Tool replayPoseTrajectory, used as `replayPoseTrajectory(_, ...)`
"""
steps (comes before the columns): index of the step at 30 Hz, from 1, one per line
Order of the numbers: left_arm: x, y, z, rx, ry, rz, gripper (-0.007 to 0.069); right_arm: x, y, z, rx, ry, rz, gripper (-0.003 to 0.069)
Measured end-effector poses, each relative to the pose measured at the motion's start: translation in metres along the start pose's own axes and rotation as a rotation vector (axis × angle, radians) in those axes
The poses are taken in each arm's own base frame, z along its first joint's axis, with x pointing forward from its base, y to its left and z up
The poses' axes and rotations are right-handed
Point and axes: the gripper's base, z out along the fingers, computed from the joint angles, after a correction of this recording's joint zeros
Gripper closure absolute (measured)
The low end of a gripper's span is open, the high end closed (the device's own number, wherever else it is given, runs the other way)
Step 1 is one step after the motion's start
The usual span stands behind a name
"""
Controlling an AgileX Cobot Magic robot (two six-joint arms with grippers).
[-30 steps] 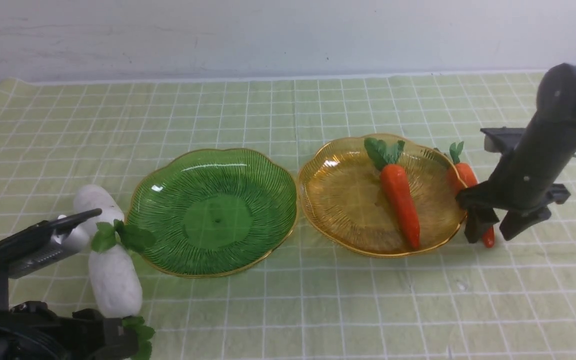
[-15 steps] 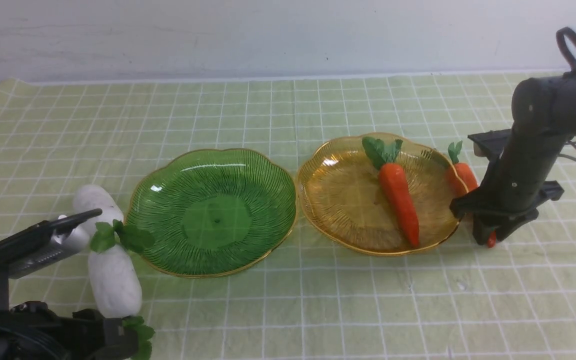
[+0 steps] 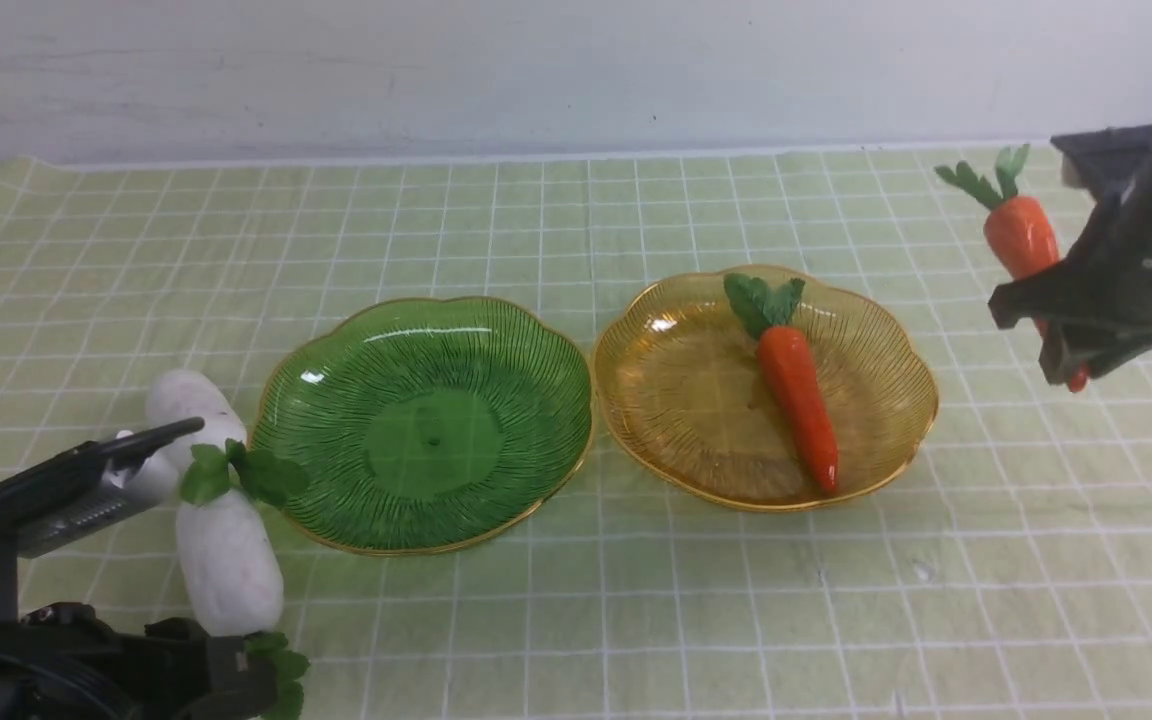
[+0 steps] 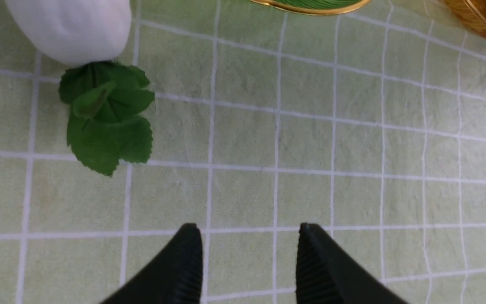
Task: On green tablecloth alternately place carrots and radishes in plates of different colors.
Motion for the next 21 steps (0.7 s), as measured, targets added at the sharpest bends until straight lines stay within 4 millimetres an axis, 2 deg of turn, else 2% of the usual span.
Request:
replayPoseTrajectory(3,0.0,0.0,0.0,0.0,0.0,0.0,0.0339,0.0,0.013,-0.015,-0.096,-0.05,0.025,0.0491)
replayPoseTrajectory(5,0.0,0.0,0.0,0.0,0.0,0.0,0.0339,-0.001,0.02,-0.016,-0.136,-0.056,0.016,0.0491)
replayPoseTrajectory(6,0.0,0.0,0.0,0.0,0.0,0.0,0.0339,-0.002,0.034,-0.017,-0.189,-0.072,-0.014,0.0491)
replayPoseTrajectory(9,0.0,0.0,0.0,0.0,0.0,0.0,0.0339,-0.003,0.051,-0.016,-0.245,-0.087,-0.058,0.0491)
replayPoseTrajectory(10,0.0,0.0,0.0,0.0,0.0,0.0,0.0339,-0.004,0.069,-0.014,-0.28,-0.104,-0.104,0.0491)
replayPoseTrajectory(14,0.0,0.0,0.0,0.0,0.0,0.0,0.0339,-0.005,0.091,-0.004,-0.296,-0.111,-0.156,0.0491)
replayPoseTrajectory(17,0.0,0.0,0.0,0.0,0.0,0.0,0.0339,-0.006,0.106,0.011,-0.304,-0.103,-0.183,0.0489)
replayPoseTrajectory(19,0.0,0.0,0.0,0.0,0.0,0.0,0.0339,-0.007,0.111,0.022,-0.305,-0.095,-0.19,0.0445)
replayPoseTrajectory(21,0.0,0.0,0.0,0.0,0.0,0.0,0.0339,-0.008,0.112,0.03,-0.302,-0.092,-0.187,0.0356)
